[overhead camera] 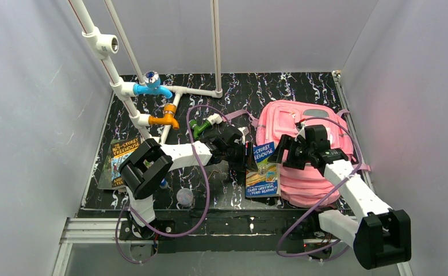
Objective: Pack the student bag
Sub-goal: Place the book at the center of the board, then pick up the book from the center of the board.
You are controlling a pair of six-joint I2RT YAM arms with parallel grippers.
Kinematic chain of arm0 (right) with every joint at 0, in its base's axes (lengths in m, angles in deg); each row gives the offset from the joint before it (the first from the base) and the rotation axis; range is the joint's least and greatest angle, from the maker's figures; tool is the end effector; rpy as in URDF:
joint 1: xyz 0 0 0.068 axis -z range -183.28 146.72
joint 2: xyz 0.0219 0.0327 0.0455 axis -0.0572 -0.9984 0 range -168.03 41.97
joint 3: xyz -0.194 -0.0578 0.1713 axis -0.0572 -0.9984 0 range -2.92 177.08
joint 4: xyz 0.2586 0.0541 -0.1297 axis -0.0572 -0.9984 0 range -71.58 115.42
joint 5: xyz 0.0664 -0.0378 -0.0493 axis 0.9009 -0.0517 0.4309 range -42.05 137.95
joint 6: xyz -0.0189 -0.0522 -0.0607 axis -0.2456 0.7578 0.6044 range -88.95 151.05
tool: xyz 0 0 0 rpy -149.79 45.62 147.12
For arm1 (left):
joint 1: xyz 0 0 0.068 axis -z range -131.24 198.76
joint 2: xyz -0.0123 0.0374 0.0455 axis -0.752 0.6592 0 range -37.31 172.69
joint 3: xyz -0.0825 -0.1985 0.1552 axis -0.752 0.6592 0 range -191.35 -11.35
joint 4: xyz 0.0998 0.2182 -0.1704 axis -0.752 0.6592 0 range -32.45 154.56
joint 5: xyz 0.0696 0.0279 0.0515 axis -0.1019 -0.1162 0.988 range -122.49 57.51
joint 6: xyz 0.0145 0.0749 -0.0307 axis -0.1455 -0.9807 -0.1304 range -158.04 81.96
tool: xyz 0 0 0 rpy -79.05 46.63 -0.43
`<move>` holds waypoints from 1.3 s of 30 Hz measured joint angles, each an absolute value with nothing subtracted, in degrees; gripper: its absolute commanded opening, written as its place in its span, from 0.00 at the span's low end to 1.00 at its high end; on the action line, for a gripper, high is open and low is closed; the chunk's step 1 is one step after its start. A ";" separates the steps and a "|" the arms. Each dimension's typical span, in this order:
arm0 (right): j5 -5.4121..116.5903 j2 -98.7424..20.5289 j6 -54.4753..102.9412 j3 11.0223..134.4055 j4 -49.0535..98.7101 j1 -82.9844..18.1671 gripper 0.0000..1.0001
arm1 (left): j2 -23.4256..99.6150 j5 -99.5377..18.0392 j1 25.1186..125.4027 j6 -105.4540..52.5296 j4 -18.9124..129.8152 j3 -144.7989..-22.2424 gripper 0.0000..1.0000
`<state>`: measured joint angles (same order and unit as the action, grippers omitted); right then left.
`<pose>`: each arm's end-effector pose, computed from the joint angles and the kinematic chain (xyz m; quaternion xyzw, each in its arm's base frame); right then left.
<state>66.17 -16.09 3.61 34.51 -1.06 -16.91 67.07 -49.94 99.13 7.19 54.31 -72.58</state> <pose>0.2515 0.0840 0.1844 0.0530 0.9193 0.2646 0.2863 0.2628 -0.3510 0.1227 0.1043 0.8917 -0.4023 0.1793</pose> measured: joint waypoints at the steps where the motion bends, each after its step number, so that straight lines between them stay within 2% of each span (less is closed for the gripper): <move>1: 66.32 -16.88 3.39 34.18 -0.25 -16.91 0.79 | 67.07 -49.96 99.13 7.19 54.24 -72.50 0.53; 10: 69.23 -16.94 -1.95 30.66 8.91 -19.29 0.73 | 67.07 -50.92 99.11 7.45 53.72 -71.73 0.52; 14: 70.58 -14.03 -5.92 27.01 14.13 -19.29 0.58 | 67.07 -51.25 99.11 7.63 53.68 -71.10 0.52; 17: 71.17 -13.58 -7.87 25.02 16.52 -19.38 0.58 | 67.07 -51.91 99.09 7.87 53.61 -70.55 0.52; 20: 71.78 -13.90 -8.48 24.28 17.96 -19.44 0.64 | 67.07 -52.54 99.00 8.02 52.84 -70.07 0.52; 22: 72.15 -14.76 -8.00 24.28 18.96 -19.62 0.63 | 67.07 -52.83 98.96 8.02 52.54 -69.90 0.51; 23: 72.18 -15.24 -7.63 24.28 19.29 -19.79 0.58 | 67.07 -52.89 98.96 8.02 52.43 -69.87 0.51; 28: 71.89 -18.36 -5.90 24.50 19.53 -20.41 0.24 | 67.07 -53.37 98.91 7.98 52.45 -69.83 0.51; 31: 69.90 -18.52 -5.11 27.36 14.27 -20.67 0.05 | 66.63 -54.22 98.82 8.04 51.62 -69.15 0.62; 32: 69.03 -18.32 -4.87 29.02 11.40 -20.87 0.01 | 65.97 -54.44 98.93 8.07 51.29 -68.76 0.67; 38: 63.46 -12.66 -5.84 43.32 -4.27 -21.39 0.01 | 56.77 -57.63 99.13 10.40 50.40 -66.55 0.97; 39: 63.50 -11.78 -6.30 45.20 -5.19 -21.32 0.01 | 54.72 -58.47 99.13 10.99 50.27 -66.55 0.98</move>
